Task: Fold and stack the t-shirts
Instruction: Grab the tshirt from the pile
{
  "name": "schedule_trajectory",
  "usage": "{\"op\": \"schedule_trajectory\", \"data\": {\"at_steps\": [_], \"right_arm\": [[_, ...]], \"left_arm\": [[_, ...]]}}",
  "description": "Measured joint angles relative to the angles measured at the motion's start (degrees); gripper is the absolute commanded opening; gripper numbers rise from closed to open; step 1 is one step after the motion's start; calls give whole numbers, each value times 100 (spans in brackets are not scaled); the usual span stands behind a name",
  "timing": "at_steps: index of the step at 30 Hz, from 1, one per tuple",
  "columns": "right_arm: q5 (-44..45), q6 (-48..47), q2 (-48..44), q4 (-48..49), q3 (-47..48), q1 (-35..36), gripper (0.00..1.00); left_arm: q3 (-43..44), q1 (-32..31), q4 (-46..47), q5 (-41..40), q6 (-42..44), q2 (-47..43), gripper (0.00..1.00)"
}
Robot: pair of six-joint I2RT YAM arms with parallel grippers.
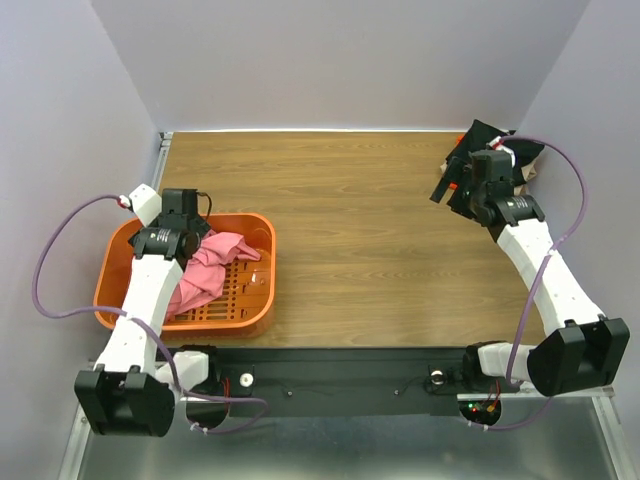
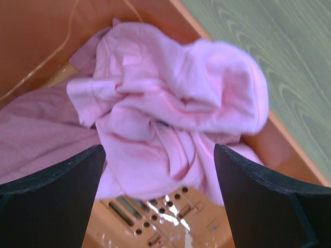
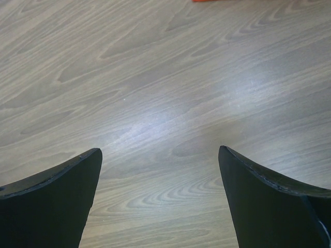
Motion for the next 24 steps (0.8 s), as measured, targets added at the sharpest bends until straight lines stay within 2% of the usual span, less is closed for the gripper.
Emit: {"op": "schedule_trajectory", "data": {"at_steps": [9,13,14,16,17,19,20,22,23,24], "right_arm": [[-22,4,-46,-2,-52,0,100],[-20,2,-142,-2,-55,0,100],[-20,2,-168,-2,-57,0,100],[-17,2,-205,0,-57,0,100],[-15,0,-221,0,-57,0,100],[-9,0,-234,0,-57,0,100],[0,2,-234,0,-57,0,100],[0,2,-234,2,-70,0,100],[0,2,-236,2,-81,0,100],[0,2,-236,7,-98,0,100]], "left_arm": [[-59,822,1032,492,579,874,98],[-59,949,1248,684,785,1110,91],[-59,966,1276,717,826,1139,81],[-59,1012,1316,778,905,1204,69],[-59,1023,1340,800,935,1233,57],[-61,1049,1434,850,1005,1294,45],[-66,1056,1467,874,1045,1298,33],[-79,1058,1502,890,1123,1292,21],[-109,1058,1545,890,1158,1287,5],[-142,1058,1561,894,1187,1285,0]]}}
